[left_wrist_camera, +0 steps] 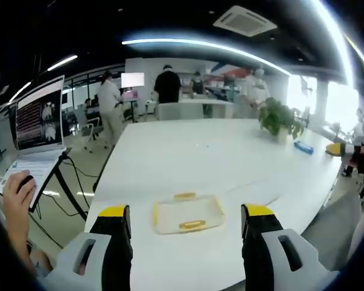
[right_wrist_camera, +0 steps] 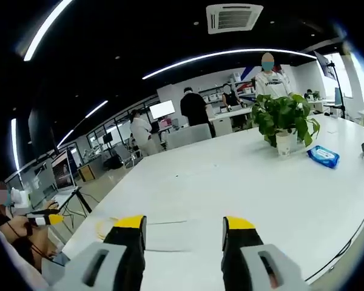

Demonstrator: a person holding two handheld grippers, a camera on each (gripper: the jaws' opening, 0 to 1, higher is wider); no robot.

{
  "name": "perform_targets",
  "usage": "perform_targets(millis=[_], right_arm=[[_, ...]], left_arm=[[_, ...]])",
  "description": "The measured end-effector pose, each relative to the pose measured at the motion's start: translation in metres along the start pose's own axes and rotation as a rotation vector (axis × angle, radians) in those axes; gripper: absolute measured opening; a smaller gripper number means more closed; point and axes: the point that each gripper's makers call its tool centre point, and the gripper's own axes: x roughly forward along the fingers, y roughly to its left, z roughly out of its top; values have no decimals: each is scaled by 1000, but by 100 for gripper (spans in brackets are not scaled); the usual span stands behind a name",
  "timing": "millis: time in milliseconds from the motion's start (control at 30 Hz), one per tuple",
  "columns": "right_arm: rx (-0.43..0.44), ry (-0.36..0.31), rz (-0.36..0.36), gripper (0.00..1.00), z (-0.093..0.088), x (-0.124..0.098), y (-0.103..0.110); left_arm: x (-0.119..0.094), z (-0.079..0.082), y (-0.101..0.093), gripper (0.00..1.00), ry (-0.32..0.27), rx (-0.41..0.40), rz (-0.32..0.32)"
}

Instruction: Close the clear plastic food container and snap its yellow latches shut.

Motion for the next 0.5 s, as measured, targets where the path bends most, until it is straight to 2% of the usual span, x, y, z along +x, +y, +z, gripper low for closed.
perform_targets(millis=[500], right_arm=[[21, 12, 4, 48, -6, 1, 1]], left_arm=[[0, -8, 0, 72, 27, -10, 2]])
